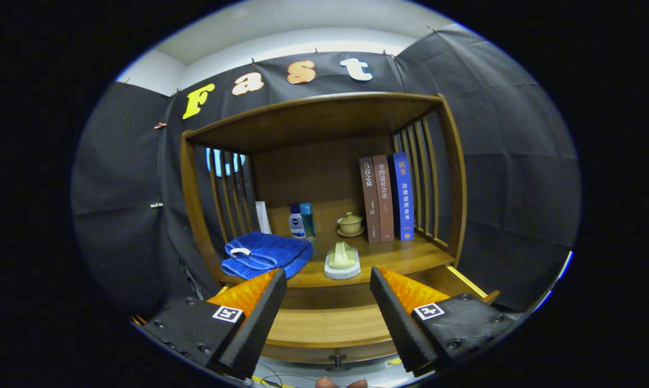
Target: Pull open the drawer, take out the items inside it, and place them on the countertop above the cabinet.
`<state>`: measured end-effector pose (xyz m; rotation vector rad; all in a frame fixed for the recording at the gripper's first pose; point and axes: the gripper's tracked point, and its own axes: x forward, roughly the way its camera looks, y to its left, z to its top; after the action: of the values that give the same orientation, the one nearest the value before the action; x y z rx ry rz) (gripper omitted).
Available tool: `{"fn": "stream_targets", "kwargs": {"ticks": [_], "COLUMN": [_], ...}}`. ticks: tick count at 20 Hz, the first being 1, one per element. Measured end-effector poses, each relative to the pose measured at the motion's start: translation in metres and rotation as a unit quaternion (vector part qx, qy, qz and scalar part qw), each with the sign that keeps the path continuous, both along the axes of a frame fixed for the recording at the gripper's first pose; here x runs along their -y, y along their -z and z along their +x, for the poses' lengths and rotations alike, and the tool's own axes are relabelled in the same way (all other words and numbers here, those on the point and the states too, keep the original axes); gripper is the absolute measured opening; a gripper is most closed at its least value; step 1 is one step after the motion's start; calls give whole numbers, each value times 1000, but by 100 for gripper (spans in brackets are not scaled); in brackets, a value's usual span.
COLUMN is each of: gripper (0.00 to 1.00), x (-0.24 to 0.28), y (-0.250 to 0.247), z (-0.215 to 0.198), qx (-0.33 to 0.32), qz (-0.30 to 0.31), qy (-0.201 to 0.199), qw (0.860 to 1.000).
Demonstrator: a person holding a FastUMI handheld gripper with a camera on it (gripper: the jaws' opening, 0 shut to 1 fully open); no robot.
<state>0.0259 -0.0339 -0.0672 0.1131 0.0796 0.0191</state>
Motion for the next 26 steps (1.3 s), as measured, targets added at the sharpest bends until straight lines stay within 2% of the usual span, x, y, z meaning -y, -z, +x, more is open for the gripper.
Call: {"fn": "stream_targets", "kwargs": {"ticks": [3,6,12,17,26], "gripper": [99,100,100,100,98], "x": [-12,-19,-15,-15,-15], "y": [40,88,156,172,168], "z": [-32,-45,-32,-15,-7], "qx": [5,-9,-38,-39,-27], "qz": [-19,-22,-42,-69,-54], "qy": [4,8,16,11,8], "qw": [1000,1000,998,997,998]}}
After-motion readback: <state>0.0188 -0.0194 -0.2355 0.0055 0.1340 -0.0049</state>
